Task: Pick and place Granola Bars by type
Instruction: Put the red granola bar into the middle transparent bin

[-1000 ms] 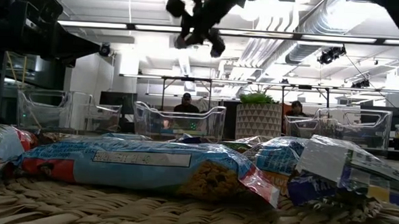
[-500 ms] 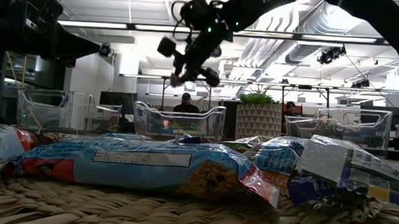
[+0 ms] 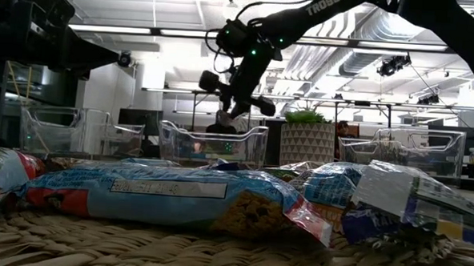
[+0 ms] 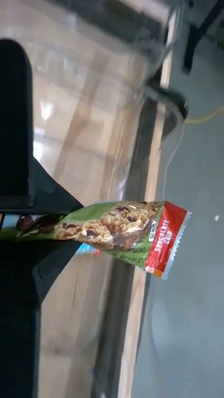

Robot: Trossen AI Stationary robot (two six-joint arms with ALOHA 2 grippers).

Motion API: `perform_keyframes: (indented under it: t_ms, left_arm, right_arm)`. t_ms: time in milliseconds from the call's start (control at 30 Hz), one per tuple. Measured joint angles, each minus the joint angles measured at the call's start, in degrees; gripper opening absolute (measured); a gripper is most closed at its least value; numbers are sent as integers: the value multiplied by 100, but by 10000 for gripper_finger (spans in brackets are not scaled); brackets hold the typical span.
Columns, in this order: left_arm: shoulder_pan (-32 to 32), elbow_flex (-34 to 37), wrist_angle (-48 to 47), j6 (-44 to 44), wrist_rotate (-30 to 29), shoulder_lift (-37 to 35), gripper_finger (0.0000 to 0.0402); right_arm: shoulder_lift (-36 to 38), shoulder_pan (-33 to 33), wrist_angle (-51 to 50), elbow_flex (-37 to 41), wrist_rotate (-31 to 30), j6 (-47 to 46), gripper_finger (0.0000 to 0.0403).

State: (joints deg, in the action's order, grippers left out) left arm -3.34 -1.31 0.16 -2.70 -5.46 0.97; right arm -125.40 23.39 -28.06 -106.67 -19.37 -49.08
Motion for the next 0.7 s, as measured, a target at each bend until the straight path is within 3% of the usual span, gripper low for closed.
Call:
perform_keyframes:
  t_ms: [233,700]
  left_arm:
    - [-1,1,0,0,1,0,3]
    - [1,-1,0,2,3,0,3]
  right_arm:
    - [0,46,-265,0,-89,24,26]
    - [2,60,-255,0,-125,4,61]
